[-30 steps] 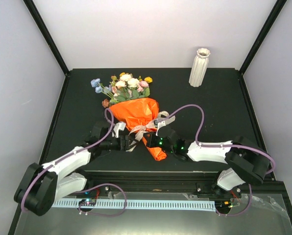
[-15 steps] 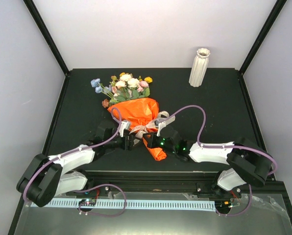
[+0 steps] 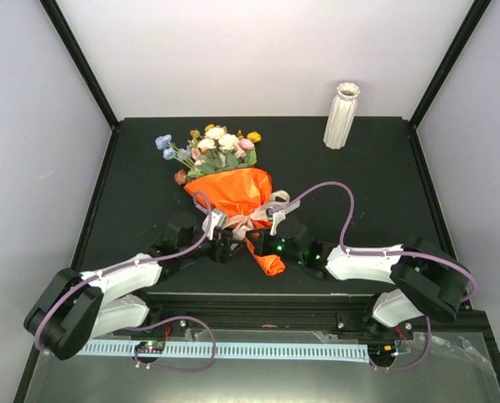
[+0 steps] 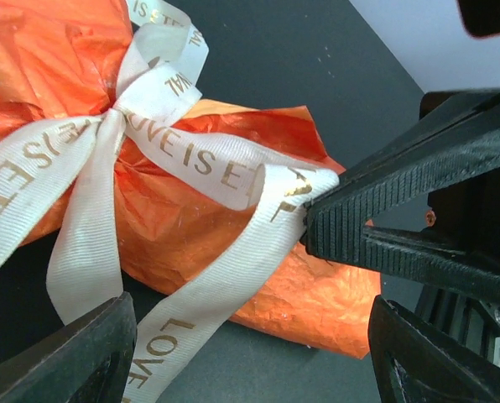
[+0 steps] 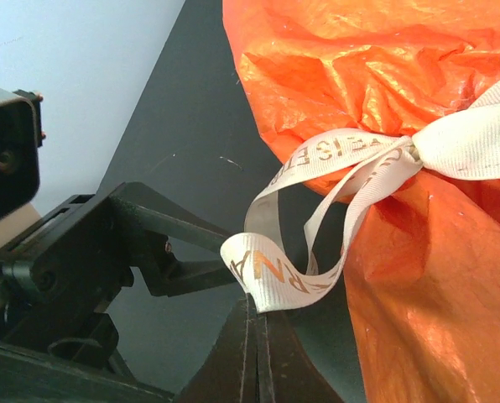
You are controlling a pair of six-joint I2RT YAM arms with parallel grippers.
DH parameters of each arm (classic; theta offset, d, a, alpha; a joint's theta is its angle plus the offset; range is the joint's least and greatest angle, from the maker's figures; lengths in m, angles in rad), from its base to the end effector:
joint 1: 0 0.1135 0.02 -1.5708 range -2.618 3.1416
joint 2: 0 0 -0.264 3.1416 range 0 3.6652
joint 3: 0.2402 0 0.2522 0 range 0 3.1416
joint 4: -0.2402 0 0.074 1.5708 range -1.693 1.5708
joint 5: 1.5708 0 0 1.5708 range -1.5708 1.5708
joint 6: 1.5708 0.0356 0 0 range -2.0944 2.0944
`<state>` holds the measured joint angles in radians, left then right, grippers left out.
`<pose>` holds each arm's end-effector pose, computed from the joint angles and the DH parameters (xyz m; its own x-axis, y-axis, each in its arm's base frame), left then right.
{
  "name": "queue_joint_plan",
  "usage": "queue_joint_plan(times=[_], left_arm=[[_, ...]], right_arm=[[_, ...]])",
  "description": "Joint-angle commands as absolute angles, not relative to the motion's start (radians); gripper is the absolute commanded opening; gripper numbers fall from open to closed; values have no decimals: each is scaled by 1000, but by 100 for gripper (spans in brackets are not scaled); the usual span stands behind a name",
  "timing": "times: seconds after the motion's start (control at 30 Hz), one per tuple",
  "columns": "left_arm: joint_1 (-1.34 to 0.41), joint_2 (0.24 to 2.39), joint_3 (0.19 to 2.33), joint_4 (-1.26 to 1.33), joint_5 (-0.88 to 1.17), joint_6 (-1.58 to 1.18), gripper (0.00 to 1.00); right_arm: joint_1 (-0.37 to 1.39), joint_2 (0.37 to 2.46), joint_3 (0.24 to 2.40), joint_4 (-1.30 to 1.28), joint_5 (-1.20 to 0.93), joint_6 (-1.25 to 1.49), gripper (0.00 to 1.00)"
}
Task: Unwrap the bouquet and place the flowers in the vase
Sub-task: Untie the ribbon from the wrapping paper.
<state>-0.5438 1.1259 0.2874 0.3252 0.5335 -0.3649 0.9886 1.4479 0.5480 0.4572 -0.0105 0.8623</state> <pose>0.1669 -0.1220 0.1584 -0.6868 0.0562 -0.7247 0.6204 0.5649 -0.5441 0.1569 0.2390 0.1740 -0.7914 0.1787 -0.5845 -0.3680 0.6243 0.6891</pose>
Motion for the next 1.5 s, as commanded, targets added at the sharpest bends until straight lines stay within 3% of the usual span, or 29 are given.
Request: queue_joint_plan(times=[0.0,0.27,0.47,0.77,0.97,1.2,1.47], left_arm=[[-565,1161,326,359,507,-308,77],[-593,1226,387,341,441,-255,76],[-616,1245,404,321,376,-241,69],[-636,1084,360,258,320,-259,3],[-637,987,353,184,294,-313,2],[-637,909,397,73,251,-375,2],[-636,818,456,6,288,-457,2]], right_arm=[[982,1427,549,490,-14,846,1],[982,1421,553,480,-9,850,1],[981,1421,560,471,-17,850,1],[979,1414,560,454,-6,817,2],[977,1365,585,364,18,661,20],[974,1276,629,188,52,508,32],[969,1161,628,182,100,204,49]])
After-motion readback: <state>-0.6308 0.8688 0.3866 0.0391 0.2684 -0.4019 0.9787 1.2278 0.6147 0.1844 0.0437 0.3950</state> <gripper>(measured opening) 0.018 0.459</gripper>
